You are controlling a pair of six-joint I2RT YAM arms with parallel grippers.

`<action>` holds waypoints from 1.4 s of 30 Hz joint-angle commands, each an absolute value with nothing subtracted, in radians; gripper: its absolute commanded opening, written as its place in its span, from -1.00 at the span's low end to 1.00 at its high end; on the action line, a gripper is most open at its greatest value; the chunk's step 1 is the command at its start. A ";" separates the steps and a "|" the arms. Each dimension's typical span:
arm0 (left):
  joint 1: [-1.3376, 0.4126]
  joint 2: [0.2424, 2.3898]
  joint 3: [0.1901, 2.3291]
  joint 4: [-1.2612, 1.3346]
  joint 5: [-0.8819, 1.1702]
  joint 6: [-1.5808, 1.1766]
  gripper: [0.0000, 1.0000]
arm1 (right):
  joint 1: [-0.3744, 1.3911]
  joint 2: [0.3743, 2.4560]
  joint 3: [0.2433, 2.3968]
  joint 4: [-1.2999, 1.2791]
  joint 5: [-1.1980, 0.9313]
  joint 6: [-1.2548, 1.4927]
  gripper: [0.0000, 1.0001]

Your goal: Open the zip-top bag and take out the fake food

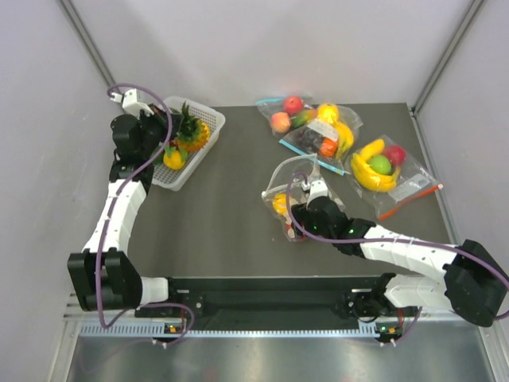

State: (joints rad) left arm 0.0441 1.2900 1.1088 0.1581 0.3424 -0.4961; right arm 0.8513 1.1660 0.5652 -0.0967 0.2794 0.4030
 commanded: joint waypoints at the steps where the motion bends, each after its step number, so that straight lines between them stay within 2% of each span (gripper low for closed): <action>1: 0.057 1.366 1.160 0.172 0.250 -0.430 -1.00 | 0.836 1.147 0.555 -0.074 0.265 0.402 0.36; 17: 0.060 1.670 1.239 0.321 0.359 -0.473 -1.00 | 0.833 1.158 0.566 -0.072 0.238 0.397 0.36; 18: 0.058 1.680 1.241 0.315 0.365 -0.472 -0.95 | 0.833 1.158 0.565 -0.072 0.236 0.397 0.35; 20: 0.058 1.684 1.239 0.301 0.371 -0.469 -0.65 | 0.833 1.157 0.565 -0.075 0.239 0.396 0.35; 21: 0.058 1.683 1.236 0.296 0.371 -0.466 -0.29 | 0.833 1.158 0.565 -0.074 0.238 0.397 0.36; 22: 0.058 1.678 1.233 0.292 0.370 -0.465 -0.15 | 0.833 1.158 0.565 -0.075 0.239 0.397 0.36; 23: 0.057 1.666 1.232 0.282 0.362 -0.457 0.35 | 0.834 1.163 0.568 -0.077 0.239 0.396 0.36; 25: 0.055 1.649 1.235 0.265 0.353 -0.445 0.63 | 0.834 1.167 0.568 -0.077 0.241 0.399 0.36; 28: 0.046 1.599 1.235 0.232 0.313 -0.410 0.77 | 0.833 1.172 0.572 -0.078 0.242 0.397 0.36; 34: -0.033 1.430 1.195 0.206 0.120 -0.312 0.85 | 0.834 1.169 0.578 -0.098 0.250 0.397 0.36; 35: -0.049 1.387 1.187 0.201 0.083 -0.280 0.96 | 0.834 1.166 0.580 -0.101 0.249 0.397 0.36; 36: -0.075 1.368 1.184 0.195 0.031 -0.266 0.98 | 0.833 1.163 0.580 -0.104 0.253 0.397 0.36; 42: -0.171 1.267 1.157 0.170 -0.019 -0.207 0.98 | 0.833 1.151 0.574 -0.118 0.255 0.397 0.36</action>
State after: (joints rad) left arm -0.1352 1.3064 1.1851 0.1722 0.0471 -0.2661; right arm 0.8413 1.1660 0.5560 -0.1020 0.2543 0.4015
